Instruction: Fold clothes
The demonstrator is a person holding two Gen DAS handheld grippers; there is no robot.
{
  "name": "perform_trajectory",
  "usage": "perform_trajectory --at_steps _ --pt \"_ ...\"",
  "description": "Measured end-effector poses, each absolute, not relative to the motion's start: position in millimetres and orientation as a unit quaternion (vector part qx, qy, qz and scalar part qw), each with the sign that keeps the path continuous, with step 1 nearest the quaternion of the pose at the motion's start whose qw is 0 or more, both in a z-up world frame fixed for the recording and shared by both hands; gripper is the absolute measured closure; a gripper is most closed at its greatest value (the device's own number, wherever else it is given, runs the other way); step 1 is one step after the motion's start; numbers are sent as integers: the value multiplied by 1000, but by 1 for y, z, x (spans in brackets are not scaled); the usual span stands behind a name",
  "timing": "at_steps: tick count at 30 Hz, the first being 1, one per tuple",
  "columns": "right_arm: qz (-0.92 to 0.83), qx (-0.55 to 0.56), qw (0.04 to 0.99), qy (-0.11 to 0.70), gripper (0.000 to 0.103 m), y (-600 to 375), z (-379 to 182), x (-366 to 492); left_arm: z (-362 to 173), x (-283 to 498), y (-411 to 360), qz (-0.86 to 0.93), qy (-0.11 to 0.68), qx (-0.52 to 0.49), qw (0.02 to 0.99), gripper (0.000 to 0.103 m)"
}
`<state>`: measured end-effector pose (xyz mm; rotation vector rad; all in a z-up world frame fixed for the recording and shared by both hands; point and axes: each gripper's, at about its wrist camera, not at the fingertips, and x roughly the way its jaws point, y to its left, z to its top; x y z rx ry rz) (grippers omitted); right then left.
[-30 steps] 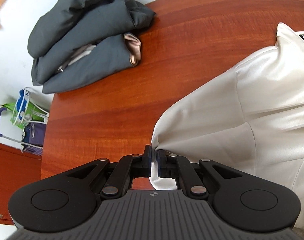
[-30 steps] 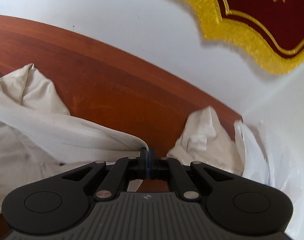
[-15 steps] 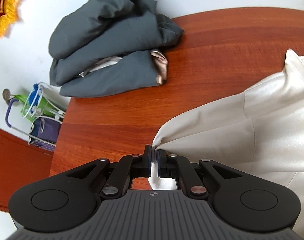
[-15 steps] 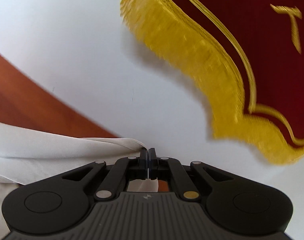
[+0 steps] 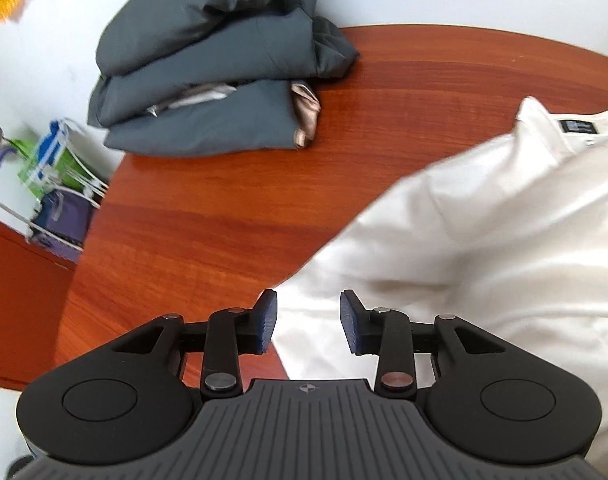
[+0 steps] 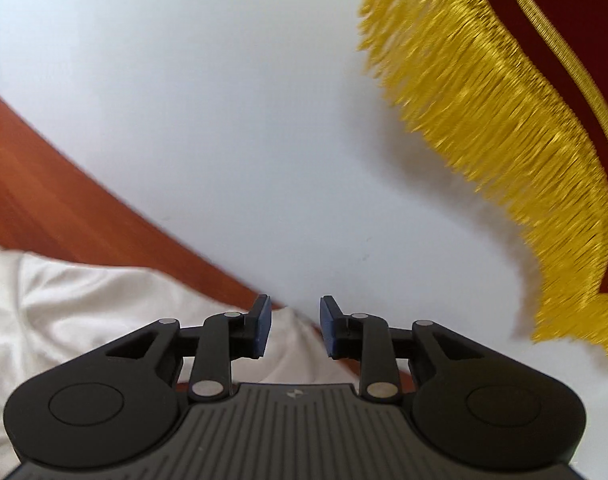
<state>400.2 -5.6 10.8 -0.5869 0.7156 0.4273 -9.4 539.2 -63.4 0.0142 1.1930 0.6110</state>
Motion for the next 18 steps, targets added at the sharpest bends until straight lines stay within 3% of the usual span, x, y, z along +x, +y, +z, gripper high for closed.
perform_trajectory --at_steps 6,18 --pt "258 -275 838 395 71 -24 -10 362 -67 -30 505 251 558 -23 791 63" --pt "300 -260 792 464 58 -71 -67 272 -76 -79 427 207 567 -84 792 61"
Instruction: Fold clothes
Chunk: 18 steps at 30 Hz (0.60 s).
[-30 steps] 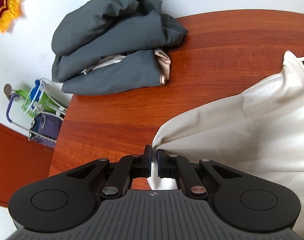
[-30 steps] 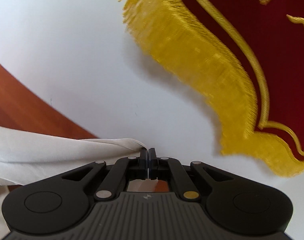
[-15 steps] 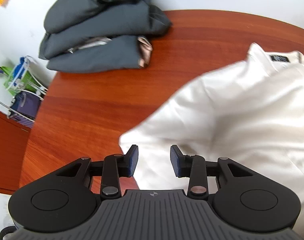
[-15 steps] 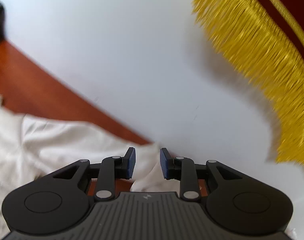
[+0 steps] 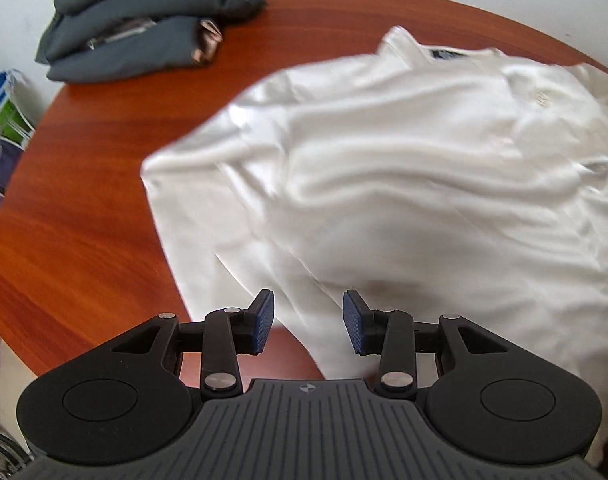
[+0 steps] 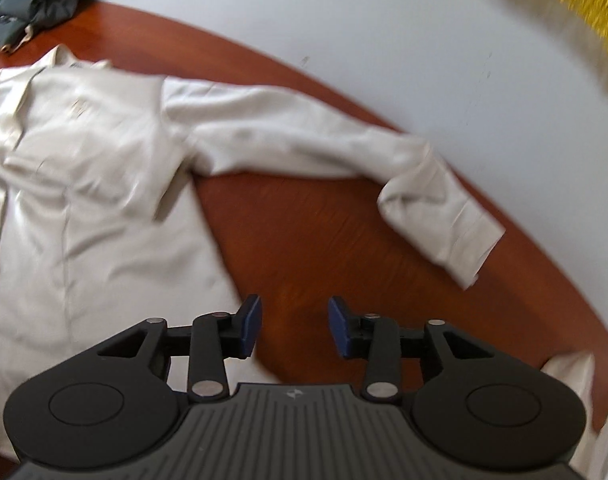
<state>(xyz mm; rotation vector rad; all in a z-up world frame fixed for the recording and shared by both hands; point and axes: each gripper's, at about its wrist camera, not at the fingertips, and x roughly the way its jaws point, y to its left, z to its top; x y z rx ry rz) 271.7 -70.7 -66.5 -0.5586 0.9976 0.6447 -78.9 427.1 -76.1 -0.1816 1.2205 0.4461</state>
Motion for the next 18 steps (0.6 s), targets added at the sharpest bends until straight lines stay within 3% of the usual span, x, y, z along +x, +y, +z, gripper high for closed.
perform_trajectory --at_steps 8,18 --pt "309 -252 783 477 51 -78 -87 240 -88 -117 386 186 576 -141 784 58" --pt "317 -249 774 489 51 -83 -101 233 -115 -149 332 154 599 -178 765 58"
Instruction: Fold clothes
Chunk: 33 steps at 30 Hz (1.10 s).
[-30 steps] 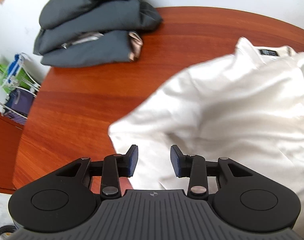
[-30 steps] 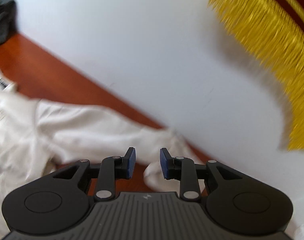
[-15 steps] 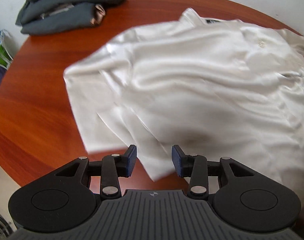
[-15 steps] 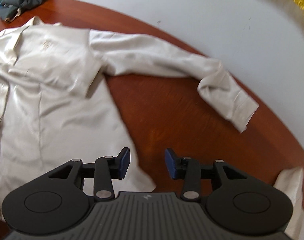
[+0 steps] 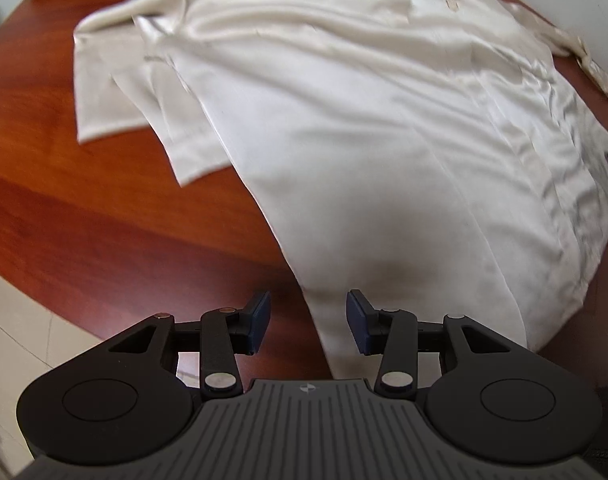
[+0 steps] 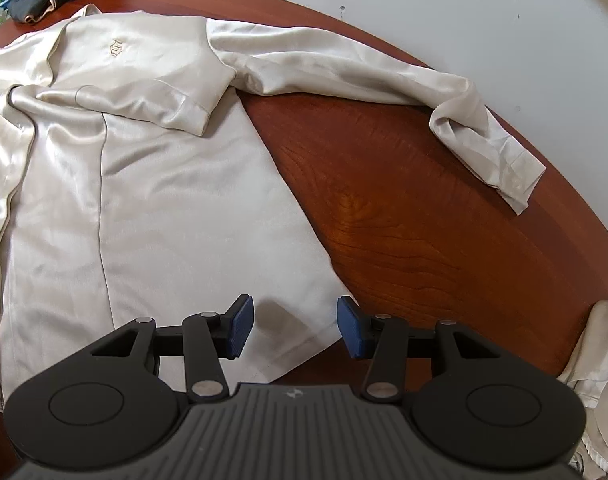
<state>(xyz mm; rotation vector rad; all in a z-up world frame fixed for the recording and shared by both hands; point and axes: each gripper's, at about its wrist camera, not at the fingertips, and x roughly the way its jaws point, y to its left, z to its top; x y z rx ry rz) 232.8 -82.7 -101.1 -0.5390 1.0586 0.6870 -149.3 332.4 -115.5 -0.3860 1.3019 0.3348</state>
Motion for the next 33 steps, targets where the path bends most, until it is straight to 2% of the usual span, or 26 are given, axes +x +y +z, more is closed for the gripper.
perform_trajectory --at_steps 10,14,16,17,20,21,23,25,27,29,33 --pt "334 -246 765 492 59 -80 -107 234 -122 -151 321 159 600 -193 760 62" --pt "341 -243 761 495 67 -80 -109 233 -125 -150 318 159 602 -199 757 75" --pt "344 -239 761 496 69 -80 -109 234 -126 -151 316 160 601 -197 758 91" --pt "345 -237 761 496 73 -80 -109 234 -126 -151 316 162 601 -196 758 94" --pt "346 -237 761 495 91 -80 -109 234 -127 -150 314 163 601 -195 758 98" --pt "343 -240 762 493 92 -80 -109 234 -126 -150 313 162 601 -192 759 99" --pt "337 -244 770 484 89 -81 -107 235 -124 -149 312 160 601 -184 761 99" --pt "328 -239 778 480 76 -84 -104 239 -122 -149 311 159 600 -178 763 99" --pt "321 -241 784 474 58 -86 -102 241 -119 -149 312 160 599 -175 765 99" --pt "317 -249 787 467 51 -86 -100 244 -117 -149 312 161 598 -173 766 99" --pt "324 -259 779 470 50 -85 -104 251 -116 -150 313 166 599 -172 764 99"
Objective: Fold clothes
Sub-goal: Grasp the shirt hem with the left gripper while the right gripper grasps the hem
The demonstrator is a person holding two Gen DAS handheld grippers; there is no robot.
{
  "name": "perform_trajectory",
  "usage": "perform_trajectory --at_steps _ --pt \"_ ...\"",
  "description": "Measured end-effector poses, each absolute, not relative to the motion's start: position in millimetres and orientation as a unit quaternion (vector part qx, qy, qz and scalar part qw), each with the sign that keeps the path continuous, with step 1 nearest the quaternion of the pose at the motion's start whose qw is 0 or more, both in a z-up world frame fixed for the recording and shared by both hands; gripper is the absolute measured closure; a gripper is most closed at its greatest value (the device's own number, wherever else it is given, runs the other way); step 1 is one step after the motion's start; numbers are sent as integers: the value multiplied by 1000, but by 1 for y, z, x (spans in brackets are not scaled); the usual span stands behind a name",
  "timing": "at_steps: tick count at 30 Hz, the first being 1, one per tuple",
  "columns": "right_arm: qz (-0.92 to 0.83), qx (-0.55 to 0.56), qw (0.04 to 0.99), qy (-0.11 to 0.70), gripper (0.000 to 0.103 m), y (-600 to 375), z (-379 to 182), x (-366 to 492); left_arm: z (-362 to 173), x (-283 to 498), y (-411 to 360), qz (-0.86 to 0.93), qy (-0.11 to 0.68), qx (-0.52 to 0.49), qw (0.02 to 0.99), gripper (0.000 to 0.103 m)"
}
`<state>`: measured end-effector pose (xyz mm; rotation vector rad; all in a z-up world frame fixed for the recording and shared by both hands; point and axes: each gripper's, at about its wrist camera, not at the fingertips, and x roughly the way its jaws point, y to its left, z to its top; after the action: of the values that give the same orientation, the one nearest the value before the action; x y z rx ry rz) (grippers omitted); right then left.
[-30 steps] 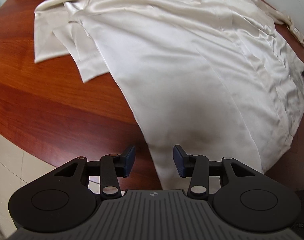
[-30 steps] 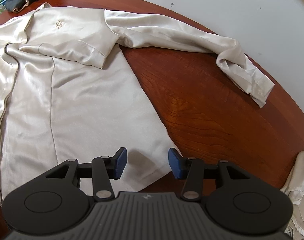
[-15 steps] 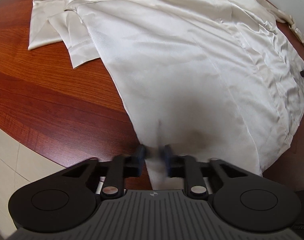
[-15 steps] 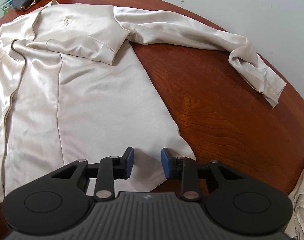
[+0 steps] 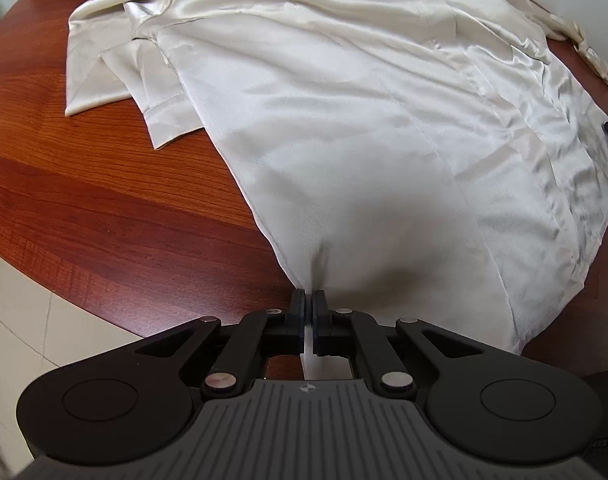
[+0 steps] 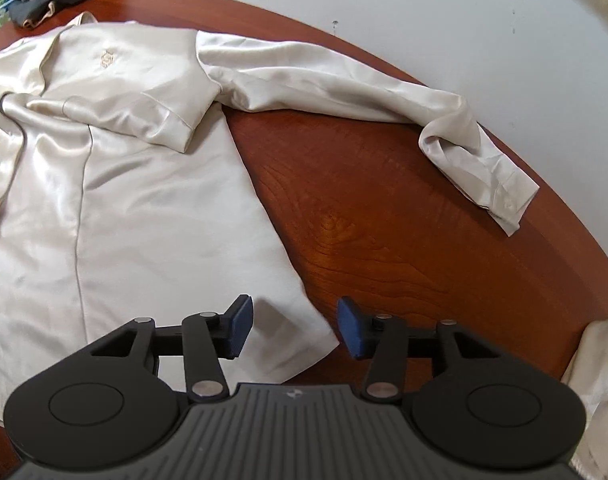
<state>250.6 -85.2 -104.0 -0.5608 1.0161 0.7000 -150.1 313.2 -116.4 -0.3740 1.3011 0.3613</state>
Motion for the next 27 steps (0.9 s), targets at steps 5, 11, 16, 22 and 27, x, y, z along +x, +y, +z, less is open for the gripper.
perform_trajectory --at_steps 5,11,16,22,27 --pt "337 -236 766 494 88 -85 -111 257 -116 -151 314 174 600 -166 763 99" --pt "338 -216 764 506 101 -87 -106 242 -110 -155 320 175 597 -161 766 99" --pt "314 -210 768 517 102 -102 -98 206 -105 -164 330 161 594 -145 774 99" --pt "264 -185 776 543 102 -128 -94 122 -100 -186 353 122 593 -113 788 99" --pt "226 -152 787 554 102 -141 -92 38 -100 -201 363 87 593 -87 796 99"
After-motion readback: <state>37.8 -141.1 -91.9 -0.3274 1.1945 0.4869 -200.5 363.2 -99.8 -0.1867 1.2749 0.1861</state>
